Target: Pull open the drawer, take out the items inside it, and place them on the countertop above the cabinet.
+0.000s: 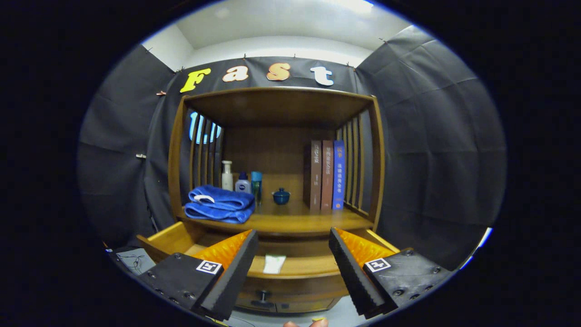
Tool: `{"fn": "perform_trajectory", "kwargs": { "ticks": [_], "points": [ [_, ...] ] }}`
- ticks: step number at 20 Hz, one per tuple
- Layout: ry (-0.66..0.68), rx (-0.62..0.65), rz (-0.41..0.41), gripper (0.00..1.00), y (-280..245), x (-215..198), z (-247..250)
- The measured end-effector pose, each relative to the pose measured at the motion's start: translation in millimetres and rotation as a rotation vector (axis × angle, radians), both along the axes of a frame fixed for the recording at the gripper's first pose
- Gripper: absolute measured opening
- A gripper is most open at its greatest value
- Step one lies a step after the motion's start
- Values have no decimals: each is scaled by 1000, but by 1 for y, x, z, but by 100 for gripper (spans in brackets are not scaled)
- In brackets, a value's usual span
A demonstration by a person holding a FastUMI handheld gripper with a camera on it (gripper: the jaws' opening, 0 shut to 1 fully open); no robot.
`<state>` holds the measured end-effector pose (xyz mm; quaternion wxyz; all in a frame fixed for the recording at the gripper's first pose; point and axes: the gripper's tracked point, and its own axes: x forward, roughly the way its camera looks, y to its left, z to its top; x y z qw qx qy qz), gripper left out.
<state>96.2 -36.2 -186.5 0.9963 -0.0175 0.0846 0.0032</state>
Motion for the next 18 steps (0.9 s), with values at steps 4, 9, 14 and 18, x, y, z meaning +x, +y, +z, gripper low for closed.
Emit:
{"fn": "perform_trajectory", "kwargs": {
  "ticks": [4,9,14,18],
  "points": [
    [238,45,149,99,25,39,-7],
    [495,16,192,100,23,78,-67],
    [758,-31,156,100,7,92,-144],
    [900,-9,101,100,-7,96,-180]
  ]
}}
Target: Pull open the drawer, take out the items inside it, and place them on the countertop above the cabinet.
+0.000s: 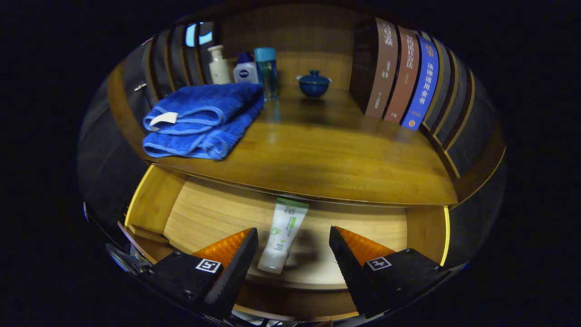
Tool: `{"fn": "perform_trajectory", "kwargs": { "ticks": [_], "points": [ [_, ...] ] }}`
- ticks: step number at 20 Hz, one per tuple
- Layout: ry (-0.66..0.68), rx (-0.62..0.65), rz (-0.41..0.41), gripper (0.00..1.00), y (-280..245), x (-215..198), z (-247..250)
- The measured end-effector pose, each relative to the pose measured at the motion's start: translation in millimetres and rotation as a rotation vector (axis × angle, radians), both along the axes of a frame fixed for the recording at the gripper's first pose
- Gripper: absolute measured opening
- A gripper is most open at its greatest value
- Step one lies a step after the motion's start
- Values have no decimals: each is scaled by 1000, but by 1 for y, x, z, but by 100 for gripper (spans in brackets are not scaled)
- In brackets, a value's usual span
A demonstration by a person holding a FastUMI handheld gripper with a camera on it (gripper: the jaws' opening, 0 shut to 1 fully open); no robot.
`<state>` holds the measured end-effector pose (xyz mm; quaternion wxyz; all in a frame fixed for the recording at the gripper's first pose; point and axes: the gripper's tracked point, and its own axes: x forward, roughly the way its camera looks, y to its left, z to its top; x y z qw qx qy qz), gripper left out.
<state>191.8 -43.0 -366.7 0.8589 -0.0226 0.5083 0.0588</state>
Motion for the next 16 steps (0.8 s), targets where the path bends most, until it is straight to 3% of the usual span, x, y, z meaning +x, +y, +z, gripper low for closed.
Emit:
{"fn": "perform_trajectory", "kwargs": {
  "ticks": [2,7,14,16],
  "points": [
    [22,-5,-33,99,-6,3,-9],
    [81,-50,6,99,-2,-1,-20],
    [152,-73,-32,100,4,11,-34],
    [176,-99,-31,95,7,13,-43]
  ]
}}
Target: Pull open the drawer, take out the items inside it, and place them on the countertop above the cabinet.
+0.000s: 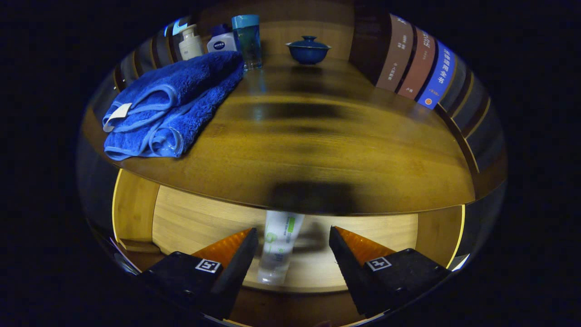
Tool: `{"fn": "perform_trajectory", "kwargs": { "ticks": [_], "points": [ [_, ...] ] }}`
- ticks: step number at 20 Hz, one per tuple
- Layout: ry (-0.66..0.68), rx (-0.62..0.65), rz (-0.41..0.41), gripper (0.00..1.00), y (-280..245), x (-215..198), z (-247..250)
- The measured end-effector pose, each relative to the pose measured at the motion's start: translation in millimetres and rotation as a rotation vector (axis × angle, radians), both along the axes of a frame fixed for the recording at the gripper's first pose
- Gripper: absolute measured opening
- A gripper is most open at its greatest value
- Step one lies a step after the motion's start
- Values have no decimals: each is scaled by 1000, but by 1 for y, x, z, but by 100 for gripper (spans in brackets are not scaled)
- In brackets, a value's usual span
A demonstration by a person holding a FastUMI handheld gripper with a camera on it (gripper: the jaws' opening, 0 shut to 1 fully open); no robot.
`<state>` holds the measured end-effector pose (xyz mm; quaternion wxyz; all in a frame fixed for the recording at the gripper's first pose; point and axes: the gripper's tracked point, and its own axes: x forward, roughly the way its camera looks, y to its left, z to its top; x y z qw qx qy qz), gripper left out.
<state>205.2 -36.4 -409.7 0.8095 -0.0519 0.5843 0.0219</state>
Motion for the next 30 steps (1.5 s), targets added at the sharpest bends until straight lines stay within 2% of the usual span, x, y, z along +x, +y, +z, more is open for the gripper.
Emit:
{"fn": "perform_trajectory", "kwargs": {
  "ticks": [6,8,10,14,17,27,30],
  "points": [
    [166,-20,-48,68,11,-24,-33],
    [165,45,-67,60,15,-21,-38],
    [154,104,-113,35,19,-18,-30],
    [158,211,-99,35,24,-25,-4],
    [143,225,-53,34,20,-29,23],
    [100,313,-21,34,16,-42,100],
    [42,323,-23,34,15,-24,120]
  ]
}}
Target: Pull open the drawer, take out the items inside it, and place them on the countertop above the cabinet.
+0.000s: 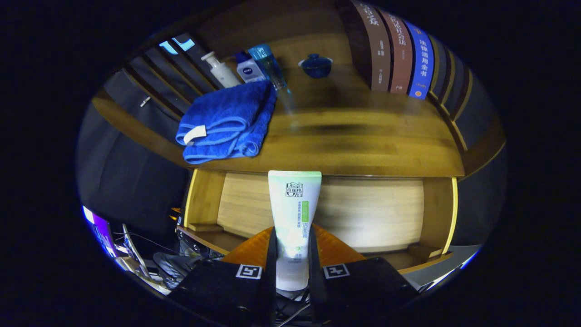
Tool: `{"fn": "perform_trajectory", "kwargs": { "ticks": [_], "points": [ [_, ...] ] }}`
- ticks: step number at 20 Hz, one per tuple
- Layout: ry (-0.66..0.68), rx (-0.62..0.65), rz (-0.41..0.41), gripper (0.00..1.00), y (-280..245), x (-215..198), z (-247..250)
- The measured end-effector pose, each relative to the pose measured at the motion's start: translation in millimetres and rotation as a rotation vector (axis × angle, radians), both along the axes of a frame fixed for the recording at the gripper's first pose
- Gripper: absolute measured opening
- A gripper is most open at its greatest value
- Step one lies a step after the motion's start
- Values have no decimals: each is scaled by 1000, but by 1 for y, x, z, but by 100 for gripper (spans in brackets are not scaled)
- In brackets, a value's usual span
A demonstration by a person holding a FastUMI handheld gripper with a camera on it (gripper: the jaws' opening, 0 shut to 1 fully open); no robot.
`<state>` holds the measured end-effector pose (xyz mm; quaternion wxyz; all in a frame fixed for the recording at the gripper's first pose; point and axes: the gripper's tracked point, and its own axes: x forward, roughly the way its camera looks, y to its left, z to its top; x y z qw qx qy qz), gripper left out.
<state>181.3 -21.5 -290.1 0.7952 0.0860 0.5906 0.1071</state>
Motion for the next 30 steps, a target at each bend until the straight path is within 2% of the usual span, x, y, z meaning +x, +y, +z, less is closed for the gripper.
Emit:
{"fn": "perform_trajectory", "kwargs": {
  "ticks": [6,12,18,27,30],
  "points": [
    [-114,-62,-58,34,-17,67,8],
    [-120,-116,-121,34,-32,107,-15],
    [-103,-140,-120,34,-22,128,-37],
    [-43,-236,-82,34,-19,134,-56],
    [-55,-238,-77,62,-16,135,-56]
  ]
}}
